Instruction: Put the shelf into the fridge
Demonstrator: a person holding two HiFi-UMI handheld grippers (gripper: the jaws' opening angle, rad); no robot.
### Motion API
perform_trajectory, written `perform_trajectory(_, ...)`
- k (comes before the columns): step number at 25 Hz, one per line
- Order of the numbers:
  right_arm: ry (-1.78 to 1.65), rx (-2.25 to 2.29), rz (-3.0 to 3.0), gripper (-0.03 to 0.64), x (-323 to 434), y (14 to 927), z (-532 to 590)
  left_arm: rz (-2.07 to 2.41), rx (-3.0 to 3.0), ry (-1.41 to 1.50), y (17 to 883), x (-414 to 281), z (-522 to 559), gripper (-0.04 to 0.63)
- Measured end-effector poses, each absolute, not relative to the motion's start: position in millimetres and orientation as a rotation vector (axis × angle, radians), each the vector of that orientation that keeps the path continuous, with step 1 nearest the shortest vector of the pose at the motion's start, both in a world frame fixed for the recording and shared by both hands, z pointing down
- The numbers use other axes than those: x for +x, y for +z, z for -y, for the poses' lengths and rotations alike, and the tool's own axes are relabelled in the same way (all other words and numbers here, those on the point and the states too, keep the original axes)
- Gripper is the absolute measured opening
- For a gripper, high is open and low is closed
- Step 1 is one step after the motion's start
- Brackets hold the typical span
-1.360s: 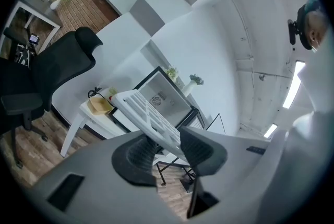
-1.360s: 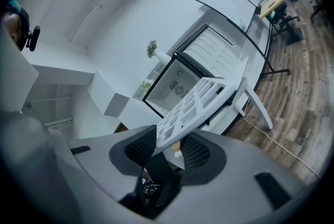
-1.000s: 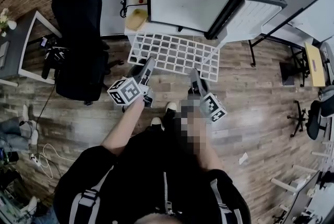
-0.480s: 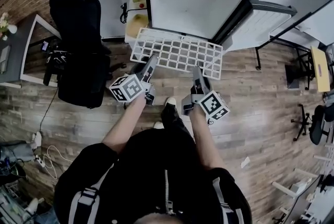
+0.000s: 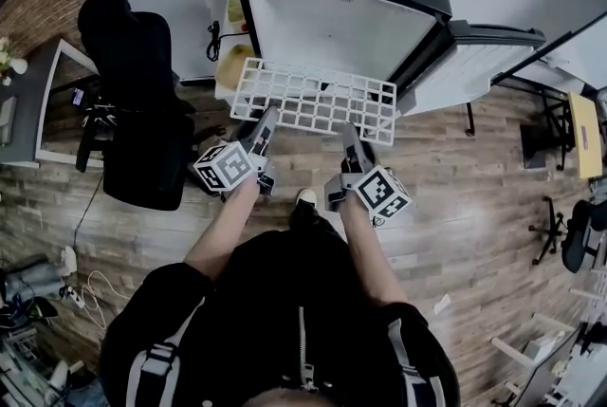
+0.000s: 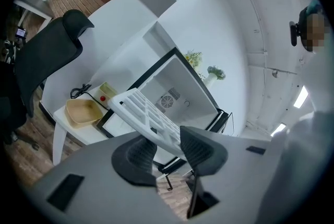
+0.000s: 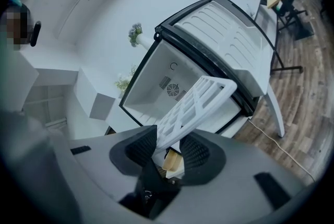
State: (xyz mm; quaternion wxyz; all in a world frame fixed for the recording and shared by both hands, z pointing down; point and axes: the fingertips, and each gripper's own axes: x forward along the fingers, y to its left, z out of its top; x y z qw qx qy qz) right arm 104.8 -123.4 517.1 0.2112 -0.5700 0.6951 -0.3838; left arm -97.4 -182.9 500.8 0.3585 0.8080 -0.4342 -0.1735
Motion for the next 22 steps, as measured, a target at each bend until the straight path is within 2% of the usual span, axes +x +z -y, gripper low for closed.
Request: perform_trajectory(22, -1.142, -1.553, -1.964, 0.146, 126.9, 552.7, 180.6, 1.119, 2.050, -0.430, 530.2, -74.6, 236.6, 0.152)
